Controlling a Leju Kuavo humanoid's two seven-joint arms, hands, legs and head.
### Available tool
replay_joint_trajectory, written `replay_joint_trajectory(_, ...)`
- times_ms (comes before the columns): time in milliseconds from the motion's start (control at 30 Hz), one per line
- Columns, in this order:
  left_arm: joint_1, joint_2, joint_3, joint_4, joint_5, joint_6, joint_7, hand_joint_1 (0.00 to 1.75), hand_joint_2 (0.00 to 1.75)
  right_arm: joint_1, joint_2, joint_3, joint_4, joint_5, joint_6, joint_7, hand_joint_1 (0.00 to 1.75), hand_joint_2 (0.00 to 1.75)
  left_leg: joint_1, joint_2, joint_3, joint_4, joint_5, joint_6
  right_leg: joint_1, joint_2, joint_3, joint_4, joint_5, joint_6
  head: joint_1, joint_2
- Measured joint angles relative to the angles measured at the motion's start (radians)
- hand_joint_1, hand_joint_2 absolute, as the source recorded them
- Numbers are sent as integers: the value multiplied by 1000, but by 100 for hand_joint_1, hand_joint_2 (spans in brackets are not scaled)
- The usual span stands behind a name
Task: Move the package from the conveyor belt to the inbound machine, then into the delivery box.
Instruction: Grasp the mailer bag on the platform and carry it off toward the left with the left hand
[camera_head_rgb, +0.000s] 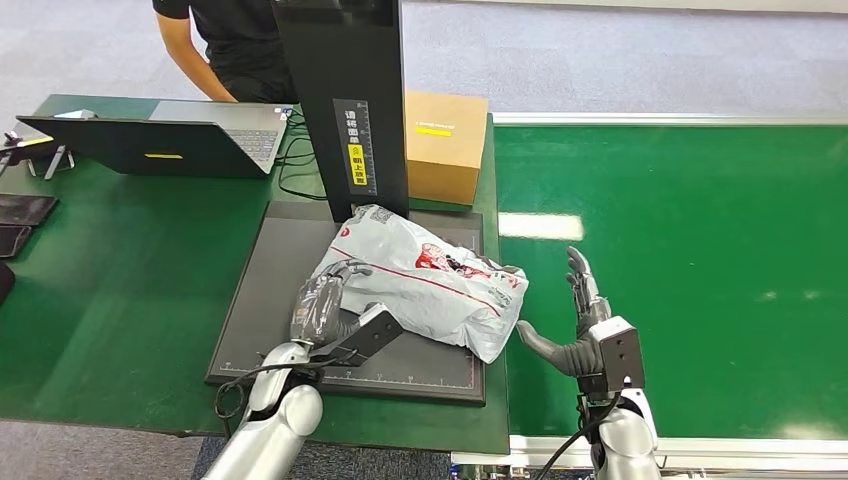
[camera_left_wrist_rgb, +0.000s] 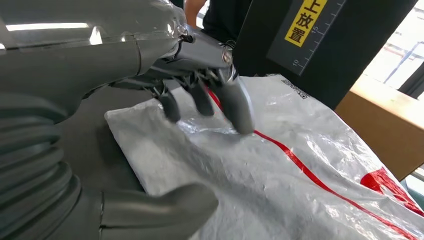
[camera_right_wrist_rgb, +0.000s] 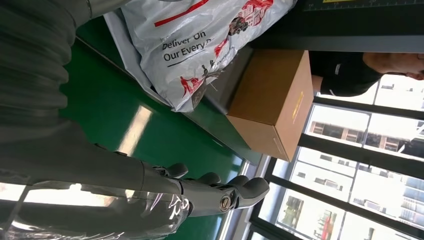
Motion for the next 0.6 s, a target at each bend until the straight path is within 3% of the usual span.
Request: replay_joint_trajectory(600, 3, 0, 7, -1, -5, 2, -5, 175, 175, -5, 0, -1, 7, 0, 0, 0, 0, 175, 0, 0, 0, 0, 0, 0, 0, 0, 0, 0, 0, 0, 0, 0)
